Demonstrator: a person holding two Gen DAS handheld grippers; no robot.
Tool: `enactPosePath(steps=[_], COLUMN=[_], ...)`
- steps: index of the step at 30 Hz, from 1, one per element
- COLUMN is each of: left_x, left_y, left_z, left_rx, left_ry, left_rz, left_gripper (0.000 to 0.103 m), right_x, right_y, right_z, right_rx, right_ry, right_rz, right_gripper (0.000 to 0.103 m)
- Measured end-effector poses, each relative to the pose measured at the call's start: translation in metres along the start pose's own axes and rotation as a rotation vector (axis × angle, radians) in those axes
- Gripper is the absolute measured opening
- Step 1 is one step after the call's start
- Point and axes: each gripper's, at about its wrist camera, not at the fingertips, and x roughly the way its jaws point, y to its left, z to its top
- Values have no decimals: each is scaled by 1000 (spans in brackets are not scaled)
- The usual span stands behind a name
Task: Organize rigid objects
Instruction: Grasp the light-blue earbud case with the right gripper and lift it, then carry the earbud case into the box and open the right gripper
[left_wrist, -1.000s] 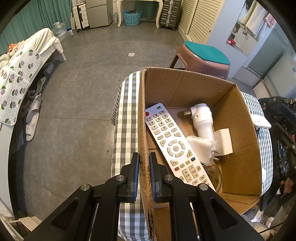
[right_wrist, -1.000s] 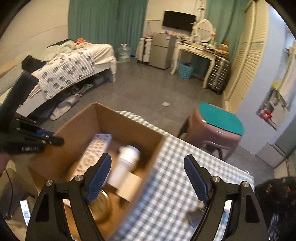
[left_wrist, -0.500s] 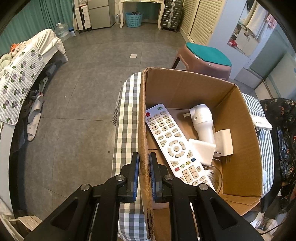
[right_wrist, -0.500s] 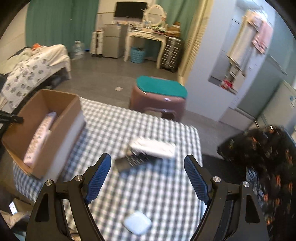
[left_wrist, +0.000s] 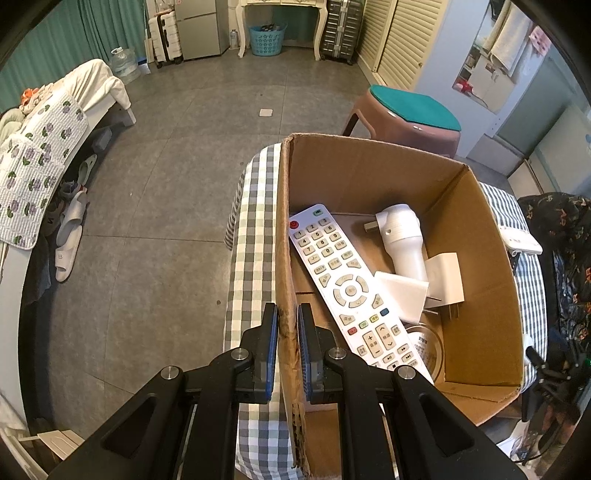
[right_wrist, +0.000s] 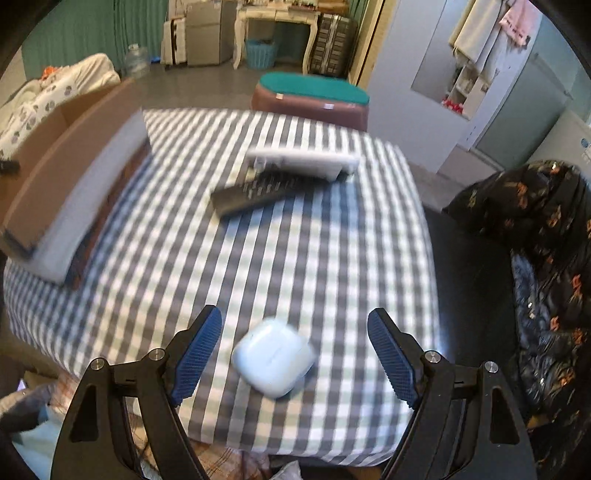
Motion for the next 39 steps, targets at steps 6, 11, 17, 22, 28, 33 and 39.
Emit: enactPosePath(steps=[6, 11, 17, 22, 28, 33, 39], left_x=[-1, -1, -1, -1, -2, -2, -1], left_y=[-1, -1, -2, -1, -2, -1, 1], left_z=[-1, -2, -2, -2, -3, -3, 0], left_rx=[-2, 1, 0, 3, 2, 3, -4], left_ry=[-2, -2, -2, -3, -4, -4, -1], left_rz=[-3, 0, -1, 1, -4, -4, -15], left_gripper=[10, 10, 10, 10, 10, 10, 10], right_x=[16, 22, 21, 13, -13, -47, -88], right_y=[1, -1, -2, -2, 6, 17, 56], right_z=[-16, -22, -22, -16, 8, 51, 109], right_rx=[26, 40, 34, 31, -6, -51, -159], right_ry=[49, 68, 64, 34, -46, -166, -316], right_rz=[9, 29, 47, 56, 63, 68, 118], right_gripper=[82, 74, 59, 58, 58, 58, 58])
